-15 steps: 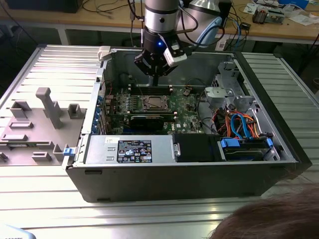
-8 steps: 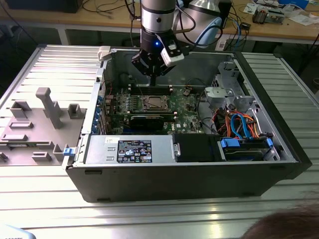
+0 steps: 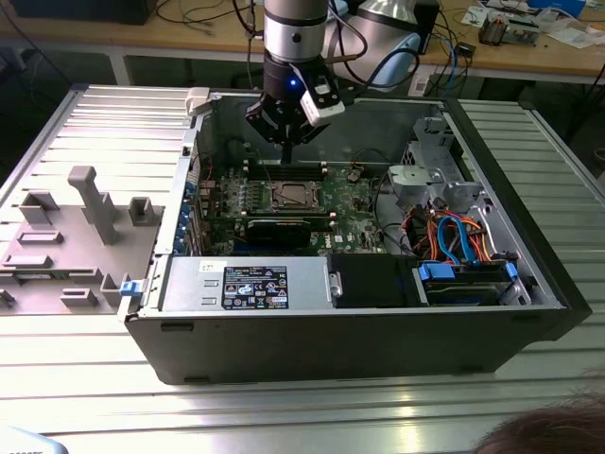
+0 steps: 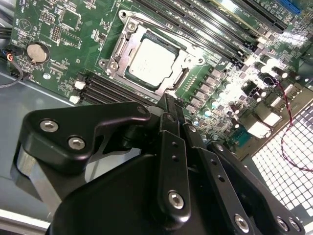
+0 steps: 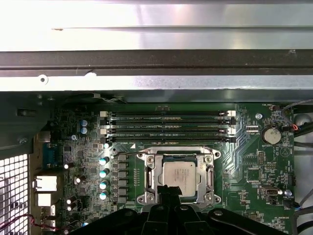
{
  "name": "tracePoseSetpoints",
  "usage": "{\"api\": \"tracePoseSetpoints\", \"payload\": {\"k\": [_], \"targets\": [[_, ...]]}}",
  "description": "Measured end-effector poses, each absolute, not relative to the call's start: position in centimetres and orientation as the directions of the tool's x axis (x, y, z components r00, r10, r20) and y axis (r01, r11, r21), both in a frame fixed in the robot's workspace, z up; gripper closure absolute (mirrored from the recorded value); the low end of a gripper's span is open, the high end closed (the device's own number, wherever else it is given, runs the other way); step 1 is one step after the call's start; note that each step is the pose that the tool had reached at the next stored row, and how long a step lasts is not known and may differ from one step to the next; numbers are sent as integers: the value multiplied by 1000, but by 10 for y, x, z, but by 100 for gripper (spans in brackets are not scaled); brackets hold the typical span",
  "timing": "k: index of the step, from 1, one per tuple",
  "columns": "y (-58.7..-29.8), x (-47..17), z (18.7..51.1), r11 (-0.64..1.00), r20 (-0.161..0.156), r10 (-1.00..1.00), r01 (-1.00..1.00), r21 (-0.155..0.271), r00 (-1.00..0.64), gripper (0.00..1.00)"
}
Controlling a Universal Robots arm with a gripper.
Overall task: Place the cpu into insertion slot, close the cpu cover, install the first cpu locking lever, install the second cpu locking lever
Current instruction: 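Install the second cpu locking lever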
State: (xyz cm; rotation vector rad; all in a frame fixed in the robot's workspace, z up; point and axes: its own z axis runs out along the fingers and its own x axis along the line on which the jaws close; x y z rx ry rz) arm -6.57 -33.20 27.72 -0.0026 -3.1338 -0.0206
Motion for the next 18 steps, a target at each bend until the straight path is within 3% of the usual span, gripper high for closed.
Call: {"api": "tracePoseSetpoints", "payload": {"k": [18], "targets": [[-332,-79,277,1000,8,2,2,13,-1000,89]]}}
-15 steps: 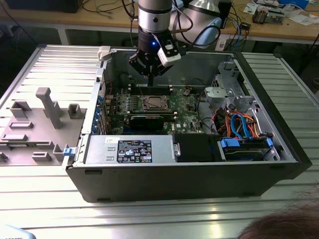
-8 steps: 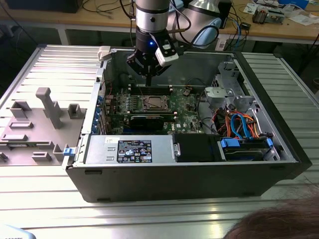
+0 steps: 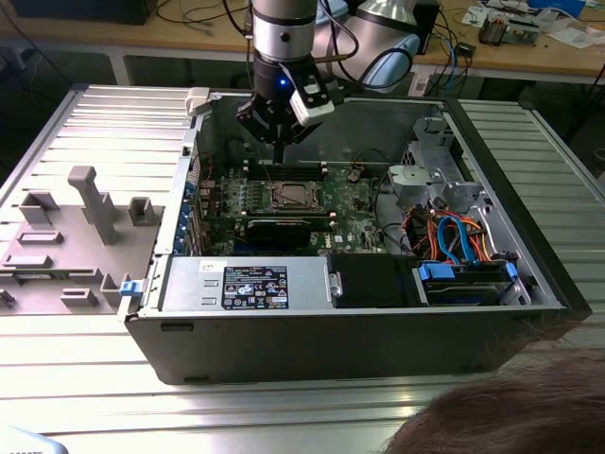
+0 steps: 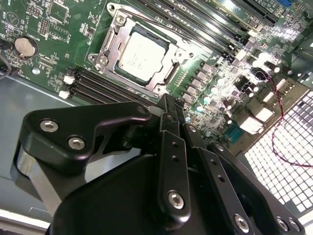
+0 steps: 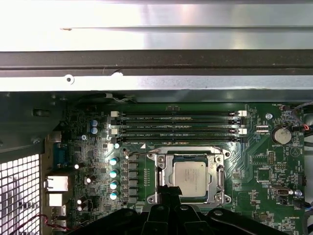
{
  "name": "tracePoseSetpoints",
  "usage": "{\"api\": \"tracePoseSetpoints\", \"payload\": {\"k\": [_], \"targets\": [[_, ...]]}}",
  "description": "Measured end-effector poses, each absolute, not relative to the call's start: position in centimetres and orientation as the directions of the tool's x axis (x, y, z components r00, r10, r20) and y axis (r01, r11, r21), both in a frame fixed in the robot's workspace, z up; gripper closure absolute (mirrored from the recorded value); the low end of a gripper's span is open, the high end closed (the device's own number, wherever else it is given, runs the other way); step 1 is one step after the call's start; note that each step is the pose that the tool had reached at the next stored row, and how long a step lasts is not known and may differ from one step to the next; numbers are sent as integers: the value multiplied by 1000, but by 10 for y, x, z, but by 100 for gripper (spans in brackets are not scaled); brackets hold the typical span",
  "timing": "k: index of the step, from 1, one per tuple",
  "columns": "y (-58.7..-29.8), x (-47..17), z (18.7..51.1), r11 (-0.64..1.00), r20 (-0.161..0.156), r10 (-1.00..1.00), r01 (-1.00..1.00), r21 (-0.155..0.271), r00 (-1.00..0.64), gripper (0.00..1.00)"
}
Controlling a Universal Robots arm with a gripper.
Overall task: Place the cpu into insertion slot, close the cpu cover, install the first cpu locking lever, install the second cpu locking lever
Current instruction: 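Install the second cpu locking lever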
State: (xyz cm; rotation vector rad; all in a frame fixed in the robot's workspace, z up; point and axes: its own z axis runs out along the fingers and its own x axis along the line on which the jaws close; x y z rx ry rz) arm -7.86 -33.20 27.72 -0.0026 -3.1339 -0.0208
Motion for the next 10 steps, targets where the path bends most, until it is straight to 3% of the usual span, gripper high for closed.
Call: {"api": "tracePoseSetpoints", "payload": {"k": [10], "targets": [[-332,-88,277,1000,8,2,2,13,-1000,89]]}}
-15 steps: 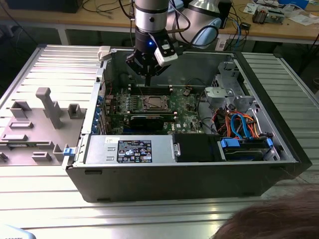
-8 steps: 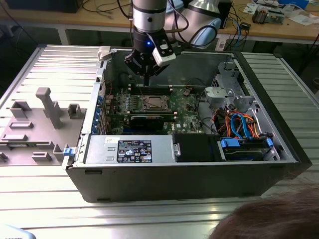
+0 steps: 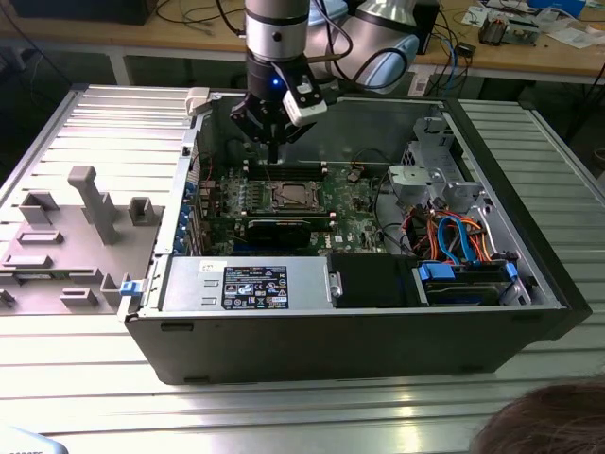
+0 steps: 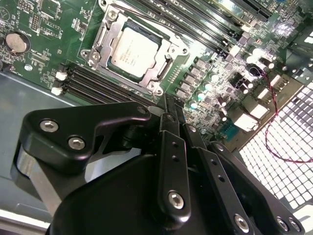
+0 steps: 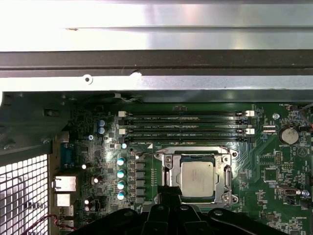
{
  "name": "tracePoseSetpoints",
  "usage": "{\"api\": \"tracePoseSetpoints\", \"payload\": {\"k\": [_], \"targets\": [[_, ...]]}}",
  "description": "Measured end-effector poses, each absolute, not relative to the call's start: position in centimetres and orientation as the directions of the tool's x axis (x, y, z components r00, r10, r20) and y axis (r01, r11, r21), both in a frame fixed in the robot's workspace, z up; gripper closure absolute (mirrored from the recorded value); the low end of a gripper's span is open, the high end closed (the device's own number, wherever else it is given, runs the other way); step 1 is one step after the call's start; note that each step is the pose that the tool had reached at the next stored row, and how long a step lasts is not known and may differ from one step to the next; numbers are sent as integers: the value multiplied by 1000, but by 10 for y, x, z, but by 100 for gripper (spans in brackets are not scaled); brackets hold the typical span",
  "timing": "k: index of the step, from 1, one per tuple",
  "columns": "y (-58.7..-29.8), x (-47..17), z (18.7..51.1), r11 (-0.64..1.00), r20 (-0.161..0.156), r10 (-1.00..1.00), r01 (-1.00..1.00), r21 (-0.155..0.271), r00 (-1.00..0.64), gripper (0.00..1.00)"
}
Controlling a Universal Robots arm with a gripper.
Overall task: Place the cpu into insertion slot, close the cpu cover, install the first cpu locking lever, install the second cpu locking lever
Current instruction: 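Install the second cpu locking lever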
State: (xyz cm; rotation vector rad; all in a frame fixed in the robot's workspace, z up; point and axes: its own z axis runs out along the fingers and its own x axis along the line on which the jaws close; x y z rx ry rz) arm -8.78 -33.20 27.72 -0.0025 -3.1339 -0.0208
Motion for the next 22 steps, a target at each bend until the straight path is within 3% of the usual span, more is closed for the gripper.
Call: {"api": "tracePoseSetpoints", "payload": {"k": [22], "targets": [[-332,-113,277,1000,8,2,2,13,-1000,89]]}}
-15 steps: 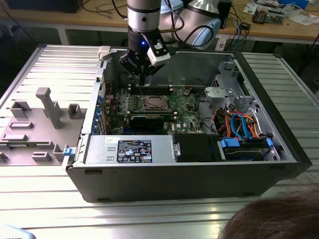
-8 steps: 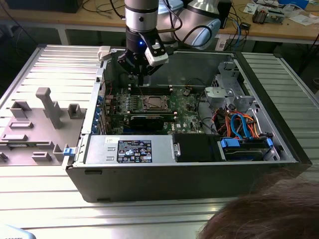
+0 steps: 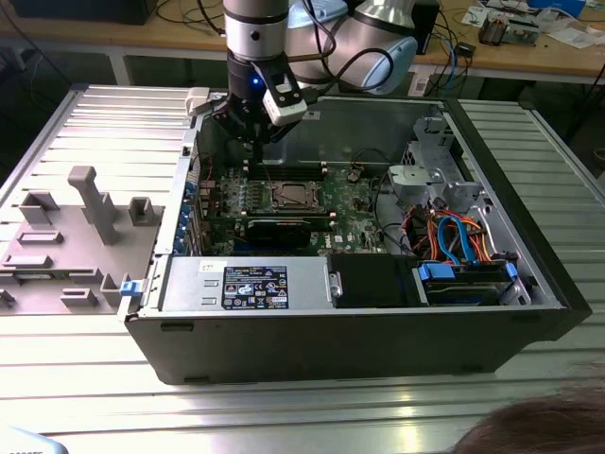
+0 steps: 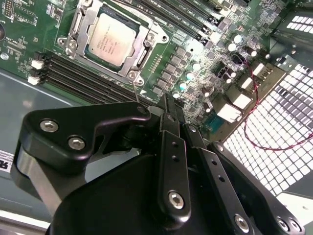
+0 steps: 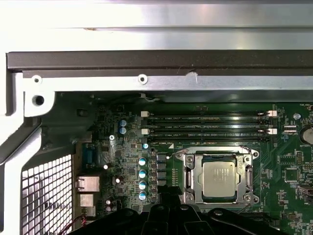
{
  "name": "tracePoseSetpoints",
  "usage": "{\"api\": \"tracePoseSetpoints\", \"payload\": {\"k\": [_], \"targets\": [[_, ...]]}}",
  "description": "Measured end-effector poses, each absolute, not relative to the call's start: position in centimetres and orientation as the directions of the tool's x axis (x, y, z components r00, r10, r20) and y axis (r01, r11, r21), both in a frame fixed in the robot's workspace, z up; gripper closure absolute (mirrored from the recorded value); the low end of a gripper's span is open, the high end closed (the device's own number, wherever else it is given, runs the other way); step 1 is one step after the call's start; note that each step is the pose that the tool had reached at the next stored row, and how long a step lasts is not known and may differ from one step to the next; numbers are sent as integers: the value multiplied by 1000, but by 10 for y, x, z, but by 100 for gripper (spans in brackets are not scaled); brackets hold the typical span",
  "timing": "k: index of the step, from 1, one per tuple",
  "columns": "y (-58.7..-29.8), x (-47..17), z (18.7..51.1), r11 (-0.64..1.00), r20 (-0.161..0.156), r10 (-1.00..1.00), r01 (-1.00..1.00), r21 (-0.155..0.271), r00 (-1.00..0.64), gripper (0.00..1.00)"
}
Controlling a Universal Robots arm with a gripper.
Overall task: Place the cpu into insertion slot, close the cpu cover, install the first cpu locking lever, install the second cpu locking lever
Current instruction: 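Install the second cpu locking lever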
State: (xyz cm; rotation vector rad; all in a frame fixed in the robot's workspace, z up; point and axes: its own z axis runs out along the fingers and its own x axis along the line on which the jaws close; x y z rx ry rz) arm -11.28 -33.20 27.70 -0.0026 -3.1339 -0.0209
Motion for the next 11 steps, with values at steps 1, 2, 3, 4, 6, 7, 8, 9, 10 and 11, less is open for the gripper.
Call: {"api": "tracePoseSetpoints", "payload": {"k": [1,2,3,4,6,7,8,9,10,11], "targets": [[-332,-114,277,1000,8,2,2,13,-1000,89],[-332,-115,277,1000,8,2,2,13,-1000,89],[-332,-115,277,1000,8,2,2,13,-1000,89],[-332,-116,277,1000,8,2,2,13,-1000,89],[-332,-117,277,1000,8,2,2,13,-1000,89],[-332,-118,277,1000,8,2,2,13,-1000,89],[-332,-119,277,1000,8,2,2,13,-1000,89],[-332,-121,277,1000,8,2,2,13,-1000,89],[-332,-122,277,1000,8,2,2,13,-1000,89],[-332,-123,277,1000,8,2,2,13,-1000,89]]}}
